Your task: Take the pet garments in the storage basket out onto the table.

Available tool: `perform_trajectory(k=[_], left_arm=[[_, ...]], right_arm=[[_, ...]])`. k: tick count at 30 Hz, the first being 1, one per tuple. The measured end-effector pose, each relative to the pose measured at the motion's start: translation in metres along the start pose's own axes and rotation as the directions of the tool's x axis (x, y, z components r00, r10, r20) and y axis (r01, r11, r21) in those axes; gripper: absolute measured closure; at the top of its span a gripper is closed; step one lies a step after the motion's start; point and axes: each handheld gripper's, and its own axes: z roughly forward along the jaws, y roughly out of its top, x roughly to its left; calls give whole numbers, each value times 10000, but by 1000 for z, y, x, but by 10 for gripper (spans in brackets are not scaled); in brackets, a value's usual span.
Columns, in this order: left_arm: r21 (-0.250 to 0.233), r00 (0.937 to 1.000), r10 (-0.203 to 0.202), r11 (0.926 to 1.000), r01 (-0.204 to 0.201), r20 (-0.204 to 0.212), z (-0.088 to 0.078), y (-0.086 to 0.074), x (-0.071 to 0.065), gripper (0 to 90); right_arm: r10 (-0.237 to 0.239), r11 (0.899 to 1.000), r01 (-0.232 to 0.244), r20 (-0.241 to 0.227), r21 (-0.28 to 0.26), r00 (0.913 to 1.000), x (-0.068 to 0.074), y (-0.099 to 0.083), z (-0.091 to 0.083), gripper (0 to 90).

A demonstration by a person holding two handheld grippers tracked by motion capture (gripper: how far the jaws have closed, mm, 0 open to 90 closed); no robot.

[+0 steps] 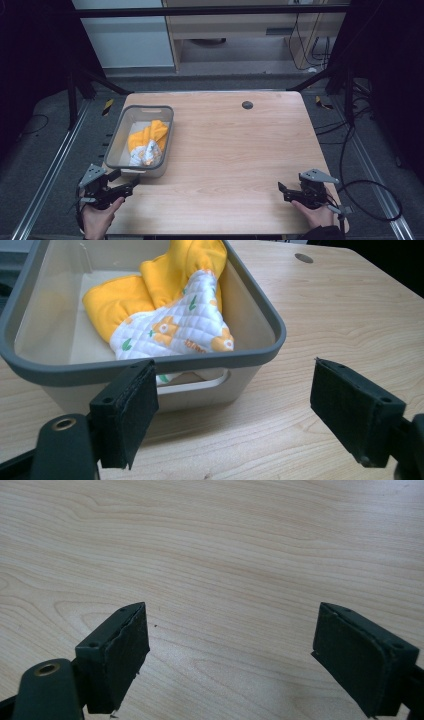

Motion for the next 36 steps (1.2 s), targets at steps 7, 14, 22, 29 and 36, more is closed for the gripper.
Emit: perform_trajectory(k=[7,14,22,29,36], left_arm=[[-40,9999,171,9998,-171,-7,1,12,-2,199],[-112,9997,260,9996,-259,18,1,22,-2,203],[-94,9997,261,9996,-261,29,6,29,0,207],[-81,9996,150,9999,-148,259,9,37,2,234],[19,9996,32,10000,-32,287,20,45,7,241]], right_arm=[[5,10000,-5,38,-42,10000,-2,0,1,148],[71,10000,-71,49,-48,10000,-3,1,1,149],[36,10000,-35,60,-34,10000,-2,1,1,150],[48,10000,-48,93,-26,9999,-2,1,1,151],[132,9999,-132,100,10,9999,-2,1,1,152]])
